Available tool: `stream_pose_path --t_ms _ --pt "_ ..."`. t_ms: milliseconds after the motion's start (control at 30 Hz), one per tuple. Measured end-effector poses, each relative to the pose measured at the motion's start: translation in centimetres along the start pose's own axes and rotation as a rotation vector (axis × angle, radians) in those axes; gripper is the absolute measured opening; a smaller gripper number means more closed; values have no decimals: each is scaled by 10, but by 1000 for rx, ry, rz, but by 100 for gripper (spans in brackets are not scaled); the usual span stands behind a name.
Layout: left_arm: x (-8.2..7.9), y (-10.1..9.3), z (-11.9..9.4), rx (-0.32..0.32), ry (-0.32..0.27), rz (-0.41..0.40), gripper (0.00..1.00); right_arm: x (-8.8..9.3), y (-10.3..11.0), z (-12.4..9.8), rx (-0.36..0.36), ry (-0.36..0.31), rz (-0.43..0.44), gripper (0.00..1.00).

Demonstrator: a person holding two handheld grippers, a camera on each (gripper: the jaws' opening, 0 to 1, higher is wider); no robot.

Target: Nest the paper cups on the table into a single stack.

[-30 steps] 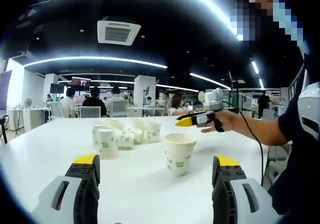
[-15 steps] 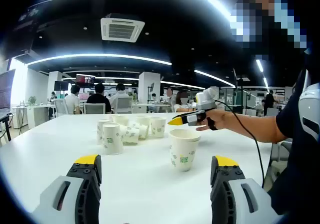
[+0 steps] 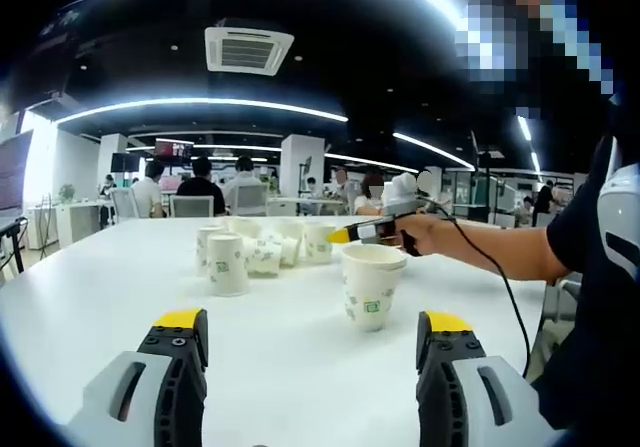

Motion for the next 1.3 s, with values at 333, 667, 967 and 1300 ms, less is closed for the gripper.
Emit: stream_pose_path --t_ms 333,667,967,1300 --pt "4 0 -2 -10 14 -6 89 3 2 11 10 -3 -17 46" --pt "5 1 0 -7 27 -6 87 6 1 15 16 -13 -6 40" --pt "2 0 4 2 30 0 86 6 -2 7 17 -31 3 39" --pt "-3 -4 8 17 30 10 86 7 0 -2 -3 -42 4 39"
Point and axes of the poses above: the point that each gripper's makers call its tool centre point, and the gripper's own axes: z roughly forward along the fingers, y roughly to its left, x roughly out of its underside, the point moved 10 cm from there along -z, roughly backward along the fingers, and after that the axes turned 10 degrees about x, right-handed, at the moved point
